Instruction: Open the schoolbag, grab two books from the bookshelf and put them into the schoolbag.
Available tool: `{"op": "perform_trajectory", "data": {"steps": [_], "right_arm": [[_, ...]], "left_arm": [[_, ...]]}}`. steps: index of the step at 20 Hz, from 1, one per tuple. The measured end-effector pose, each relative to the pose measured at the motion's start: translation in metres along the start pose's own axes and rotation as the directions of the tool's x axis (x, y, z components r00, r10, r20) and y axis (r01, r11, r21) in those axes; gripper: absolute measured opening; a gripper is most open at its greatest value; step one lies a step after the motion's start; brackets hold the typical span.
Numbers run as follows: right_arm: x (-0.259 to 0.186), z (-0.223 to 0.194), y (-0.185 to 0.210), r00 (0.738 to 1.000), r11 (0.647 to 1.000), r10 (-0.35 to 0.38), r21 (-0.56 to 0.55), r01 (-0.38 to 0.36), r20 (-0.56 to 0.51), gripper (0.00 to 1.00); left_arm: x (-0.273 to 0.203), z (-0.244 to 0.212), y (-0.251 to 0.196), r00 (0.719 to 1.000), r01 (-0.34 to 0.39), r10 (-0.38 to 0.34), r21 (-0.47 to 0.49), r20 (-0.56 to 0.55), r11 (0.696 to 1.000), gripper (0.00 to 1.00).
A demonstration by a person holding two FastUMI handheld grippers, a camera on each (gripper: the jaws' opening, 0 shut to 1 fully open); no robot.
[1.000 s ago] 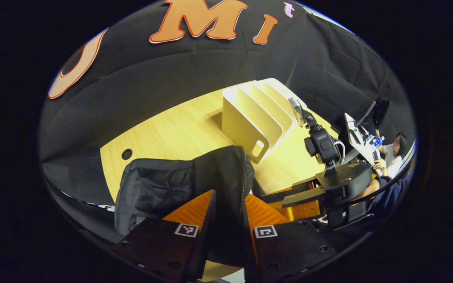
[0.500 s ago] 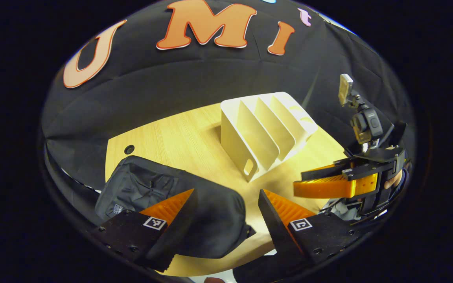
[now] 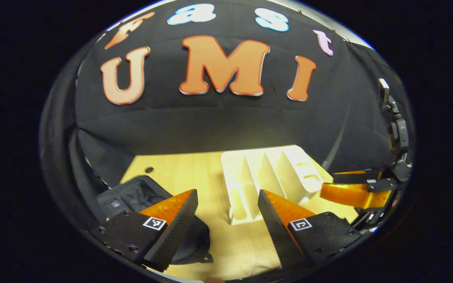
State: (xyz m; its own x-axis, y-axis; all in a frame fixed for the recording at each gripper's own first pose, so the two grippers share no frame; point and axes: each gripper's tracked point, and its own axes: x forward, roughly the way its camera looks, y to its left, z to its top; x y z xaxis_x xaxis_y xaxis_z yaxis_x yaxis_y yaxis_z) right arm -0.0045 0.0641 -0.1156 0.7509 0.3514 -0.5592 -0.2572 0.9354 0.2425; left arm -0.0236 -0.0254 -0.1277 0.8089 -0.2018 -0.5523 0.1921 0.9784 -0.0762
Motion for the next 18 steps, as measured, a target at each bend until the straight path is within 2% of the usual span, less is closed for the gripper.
{"op": "perform_trajectory", "data": {"steps": [3,5,6,7,8,9,10,12,14,16,18], "right_arm": [[-0.03,0.041,-0.002,0.988,0.995,-0.008,-0.097,0.023,0.152,0.97],[-0.044,0.066,-0.008,0.963,0.987,-0.035,-0.141,0.075,0.266,0.97],[-0.052,0.077,-0.01,0.945,0.983,-0.044,-0.153,0.098,0.323,0.97],[-0.061,0.089,-0.009,0.927,0.98,-0.054,-0.159,0.12,0.37,0.97],[-0.066,0.097,-0.008,0.911,0.977,-0.056,-0.163,0.134,0.409,0.97],[-0.065,0.096,-0.011,0.894,0.974,-0.073,-0.16,0.158,0.442,0.96],[-0.064,0.097,-0.011,0.885,0.973,-0.086,-0.152,0.173,0.457,0.97],[-0.077,0.107,-0.002,0.854,0.974,-0.071,-0.149,0.171,0.515,0.97],[-0.087,0.122,0.007,0.818,0.963,-0.071,-0.176,0.206,0.571,0.96],[-0.086,0.126,0.01,0.802,0.944,-0.094,-0.203,0.26,0.589,0.96],[-0.081,0.117,0.006,0.803,0.942,-0.109,-0.197,0.271,0.586,0.97]], "left_arm": [[-0.021,0.041,-0.007,0.983,-0.084,0.084,-0.009,0.163,0.996,0.98],[-0.037,0.072,-0.018,0.961,-0.088,0.096,-0.043,0.26,0.995,1.0],[-0.043,0.089,-0.022,0.944,-0.08,0.09,-0.043,0.318,0.996,0.98],[-0.051,0.104,-0.026,0.919,-0.067,0.073,-0.03,0.388,0.997,0.98],[-0.057,0.125,-0.031,0.872,-0.051,0.047,-0.003,0.487,0.999,1.0],[-0.06,0.136,-0.034,0.839,-0.051,0.035,0.014,0.542,0.999,0.99],[-0.065,0.135,-0.036,0.827,-0.057,0.028,0.034,0.561,0.998,0.94],[-0.06,0.129,-0.046,0.826,-0.038,0.0,0.056,0.563,0.998,0.95],[-0.051,0.119,-0.056,0.839,-0.005,-0.024,0.051,0.544,0.999,0.94],[-0.049,0.11,-0.061,0.849,0.0,-0.031,0.059,0.527,0.998,0.94],[-0.049,0.107,-0.06,0.851,0.007,-0.037,0.058,0.523,0.998,0.94]]}}
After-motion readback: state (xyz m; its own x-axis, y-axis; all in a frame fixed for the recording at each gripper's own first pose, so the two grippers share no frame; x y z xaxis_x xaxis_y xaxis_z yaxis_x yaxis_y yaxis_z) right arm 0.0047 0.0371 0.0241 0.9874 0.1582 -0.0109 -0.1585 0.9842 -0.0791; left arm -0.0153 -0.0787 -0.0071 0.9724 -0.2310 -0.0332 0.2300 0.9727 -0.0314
